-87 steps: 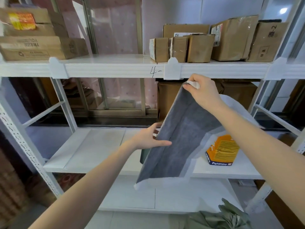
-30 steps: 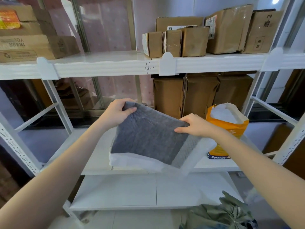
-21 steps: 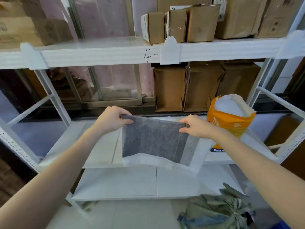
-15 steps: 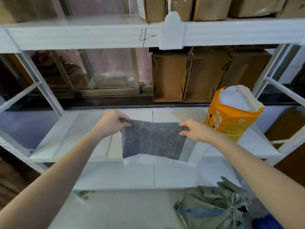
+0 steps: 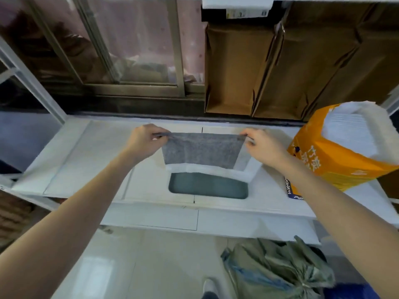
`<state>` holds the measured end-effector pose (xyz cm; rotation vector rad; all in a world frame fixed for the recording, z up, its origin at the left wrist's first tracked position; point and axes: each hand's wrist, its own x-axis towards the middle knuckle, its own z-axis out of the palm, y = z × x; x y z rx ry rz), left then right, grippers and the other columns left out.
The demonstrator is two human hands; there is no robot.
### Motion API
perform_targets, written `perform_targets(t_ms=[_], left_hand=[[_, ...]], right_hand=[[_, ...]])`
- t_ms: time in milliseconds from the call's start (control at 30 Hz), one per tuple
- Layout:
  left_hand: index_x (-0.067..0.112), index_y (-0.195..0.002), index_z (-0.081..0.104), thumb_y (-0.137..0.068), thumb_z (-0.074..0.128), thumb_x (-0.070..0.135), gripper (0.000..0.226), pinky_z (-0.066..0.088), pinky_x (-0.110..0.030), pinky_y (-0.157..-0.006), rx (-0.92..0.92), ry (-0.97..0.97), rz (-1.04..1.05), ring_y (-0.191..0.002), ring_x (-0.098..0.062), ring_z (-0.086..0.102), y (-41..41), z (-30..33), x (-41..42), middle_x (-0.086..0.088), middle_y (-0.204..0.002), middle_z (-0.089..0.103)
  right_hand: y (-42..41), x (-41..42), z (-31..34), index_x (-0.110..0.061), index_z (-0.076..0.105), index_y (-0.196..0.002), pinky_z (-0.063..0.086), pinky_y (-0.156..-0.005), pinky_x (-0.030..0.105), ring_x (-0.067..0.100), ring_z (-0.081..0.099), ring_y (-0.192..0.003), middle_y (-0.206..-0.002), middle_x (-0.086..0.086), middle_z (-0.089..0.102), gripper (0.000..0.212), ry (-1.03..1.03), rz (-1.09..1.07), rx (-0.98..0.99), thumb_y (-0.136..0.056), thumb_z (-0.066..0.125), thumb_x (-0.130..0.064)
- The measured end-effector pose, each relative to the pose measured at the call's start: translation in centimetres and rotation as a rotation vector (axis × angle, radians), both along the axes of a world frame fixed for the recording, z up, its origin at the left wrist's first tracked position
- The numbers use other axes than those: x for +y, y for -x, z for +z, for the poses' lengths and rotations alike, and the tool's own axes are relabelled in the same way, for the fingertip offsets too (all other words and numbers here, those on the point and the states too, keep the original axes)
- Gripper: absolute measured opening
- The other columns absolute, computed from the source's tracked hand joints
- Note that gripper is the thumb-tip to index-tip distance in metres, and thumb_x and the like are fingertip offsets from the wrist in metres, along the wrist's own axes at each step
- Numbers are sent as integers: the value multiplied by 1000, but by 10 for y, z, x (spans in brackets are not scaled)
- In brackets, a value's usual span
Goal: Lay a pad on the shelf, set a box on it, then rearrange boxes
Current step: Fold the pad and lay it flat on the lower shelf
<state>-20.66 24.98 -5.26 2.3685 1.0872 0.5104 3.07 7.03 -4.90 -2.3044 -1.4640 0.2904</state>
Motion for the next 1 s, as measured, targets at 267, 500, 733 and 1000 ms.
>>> perform_targets(t_ms=[267, 500, 733, 1000], left_hand=[[10, -110, 69, -86, 58, 8, 26, 35, -10, -89, -200, -197, -36, -102, -16, 60, -21, -11, 17, -2, -111, 66], [8, -120, 62, -92, 47, 9, 32, 39, -28, -102, 76, 14, -121, -116, -27, 58, 5, -155, -10, -10, -129, 56], [11, -140, 41, -94, 38, 3, 47, 36, -35, -106, 471, 122, -148, -130, -27, 44, 19, -215, -30, -4, -151, 32], [6, -140, 37, -95, 38, 7, 46, 42, -47, -100, 557, 68, -64, -125, -33, 43, 12, -218, -34, -6, -151, 29]], right_hand=[[-28, 15, -4, -10, 60, -124, 41, -104, 32, 20, 60, -114, -129, 8, 61, 39, -263, -22, 19, -91, 42, 0], [1, -15, -139, -7, 45, -136, 18, -115, 27, 22, 31, -141, -148, 9, 40, 53, 93, 93, 18, -87, 36, 12], [23, -24, -200, -3, 25, -145, 6, -117, 29, 23, 10, -147, -157, 11, 16, 66, 378, 228, 46, -84, 31, 19], [19, -20, -212, -5, 22, -146, 6, -118, 32, 22, 6, -147, -159, 10, 11, 66, 368, 264, -25, -85, 32, 19]])
